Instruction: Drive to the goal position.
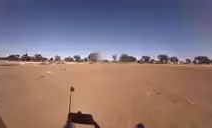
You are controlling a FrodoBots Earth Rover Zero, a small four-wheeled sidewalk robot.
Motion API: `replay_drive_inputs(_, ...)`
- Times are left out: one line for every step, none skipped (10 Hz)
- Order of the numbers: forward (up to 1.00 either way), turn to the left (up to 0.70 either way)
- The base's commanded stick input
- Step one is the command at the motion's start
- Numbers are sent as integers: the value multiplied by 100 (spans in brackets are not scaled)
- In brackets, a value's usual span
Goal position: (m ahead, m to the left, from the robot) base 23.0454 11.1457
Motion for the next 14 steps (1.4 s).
replay_drive_inputs(50,0)
replay_drive_inputs(50,0)
replay_drive_inputs(50,0)
replay_drive_inputs(50,0)
replay_drive_inputs(50,0)
replay_drive_inputs(50,0)
replay_drive_inputs(50,0)
replay_drive_inputs(50,0)
replay_drive_inputs(50,0)
replay_drive_inputs(50,0)
replay_drive_inputs(50,0)
replay_drive_inputs(50,0)
replay_drive_inputs(50,0)
replay_drive_inputs(50,0)
